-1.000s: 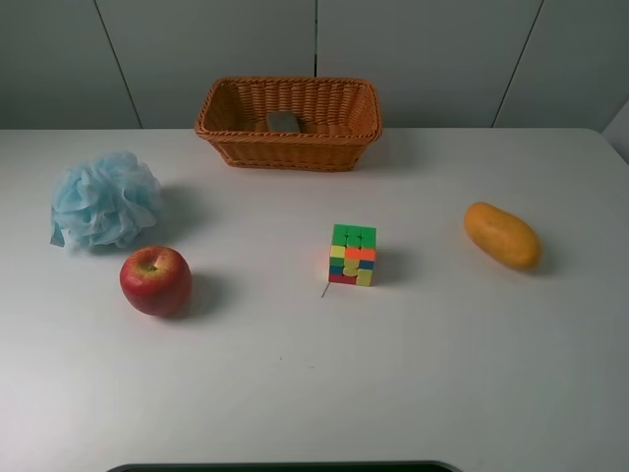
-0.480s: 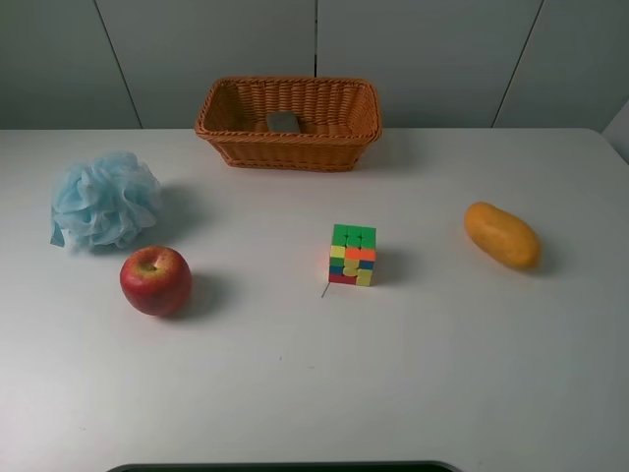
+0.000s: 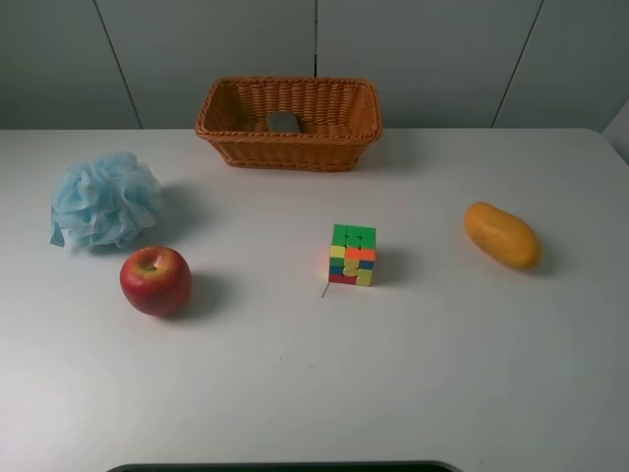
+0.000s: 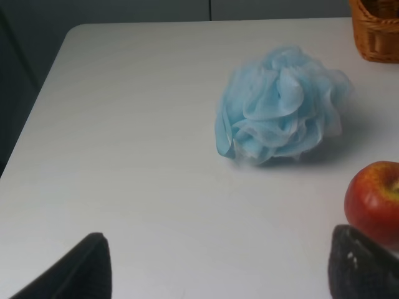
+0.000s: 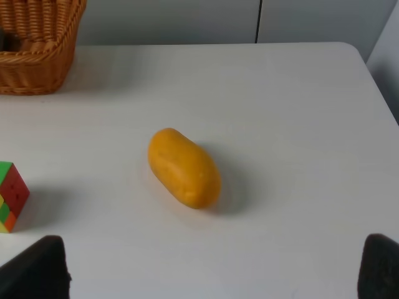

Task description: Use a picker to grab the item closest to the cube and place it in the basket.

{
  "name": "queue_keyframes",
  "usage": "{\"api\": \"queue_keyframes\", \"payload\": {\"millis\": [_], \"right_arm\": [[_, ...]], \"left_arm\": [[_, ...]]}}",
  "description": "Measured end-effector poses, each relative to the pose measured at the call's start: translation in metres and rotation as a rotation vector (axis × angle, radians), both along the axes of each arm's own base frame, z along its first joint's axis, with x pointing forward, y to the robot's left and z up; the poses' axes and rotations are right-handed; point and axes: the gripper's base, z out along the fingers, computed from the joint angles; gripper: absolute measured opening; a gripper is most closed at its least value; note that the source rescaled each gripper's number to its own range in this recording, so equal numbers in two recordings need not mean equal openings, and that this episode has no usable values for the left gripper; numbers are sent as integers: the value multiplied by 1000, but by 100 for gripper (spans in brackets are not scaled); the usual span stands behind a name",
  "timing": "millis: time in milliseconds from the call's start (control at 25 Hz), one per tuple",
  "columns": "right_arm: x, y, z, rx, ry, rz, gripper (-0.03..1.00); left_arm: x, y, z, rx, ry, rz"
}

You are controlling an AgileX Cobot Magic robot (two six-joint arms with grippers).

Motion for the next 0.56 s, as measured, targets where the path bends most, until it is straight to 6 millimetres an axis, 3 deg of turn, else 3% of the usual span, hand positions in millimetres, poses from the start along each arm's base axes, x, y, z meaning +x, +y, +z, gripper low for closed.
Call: {"api": "queue_keyframes", "payload": {"millis": [560], "right_arm": [[0,0,0,1,0,-1,100]], "left_arm": [[0,0,0,0,0,0]]}}
